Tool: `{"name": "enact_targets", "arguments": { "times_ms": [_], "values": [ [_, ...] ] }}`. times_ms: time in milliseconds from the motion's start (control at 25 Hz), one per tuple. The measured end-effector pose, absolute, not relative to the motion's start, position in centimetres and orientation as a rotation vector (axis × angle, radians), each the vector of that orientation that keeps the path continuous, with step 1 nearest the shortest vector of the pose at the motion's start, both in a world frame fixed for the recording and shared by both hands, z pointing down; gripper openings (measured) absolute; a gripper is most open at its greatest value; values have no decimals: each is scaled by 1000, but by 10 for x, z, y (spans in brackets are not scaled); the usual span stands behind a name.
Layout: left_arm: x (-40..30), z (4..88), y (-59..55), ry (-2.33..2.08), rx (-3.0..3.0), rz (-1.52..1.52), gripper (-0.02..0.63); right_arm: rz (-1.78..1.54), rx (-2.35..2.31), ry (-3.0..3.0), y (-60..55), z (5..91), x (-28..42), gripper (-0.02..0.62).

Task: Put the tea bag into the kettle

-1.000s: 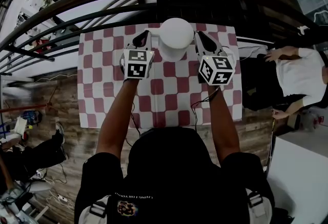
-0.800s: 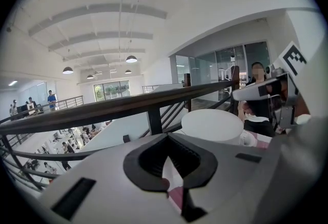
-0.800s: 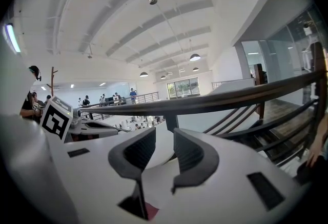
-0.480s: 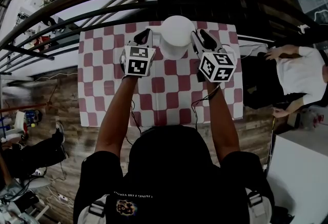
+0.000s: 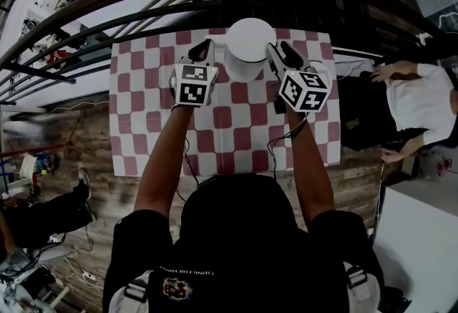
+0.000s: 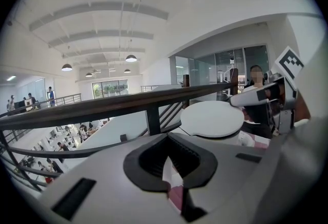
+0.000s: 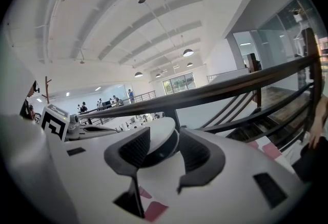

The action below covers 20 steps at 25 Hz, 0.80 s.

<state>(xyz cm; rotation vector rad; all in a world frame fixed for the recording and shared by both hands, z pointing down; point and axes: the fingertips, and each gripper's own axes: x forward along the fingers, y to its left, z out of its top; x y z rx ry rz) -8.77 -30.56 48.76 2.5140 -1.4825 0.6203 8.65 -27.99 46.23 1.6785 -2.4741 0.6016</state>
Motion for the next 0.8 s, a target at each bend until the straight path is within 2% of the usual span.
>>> {"name": "enact_targets", "arguments": {
  "times_ms": [320, 800],
  "values": [
    [-88, 488, -305, -1479, 2521, 613, 4, 725, 1630, -2540, -280, 459, 72, 166],
    [-85, 483, -294, -1414, 2562, 688, 6, 487, 1647, -2558, -282, 418, 55, 166]
  ]
}}
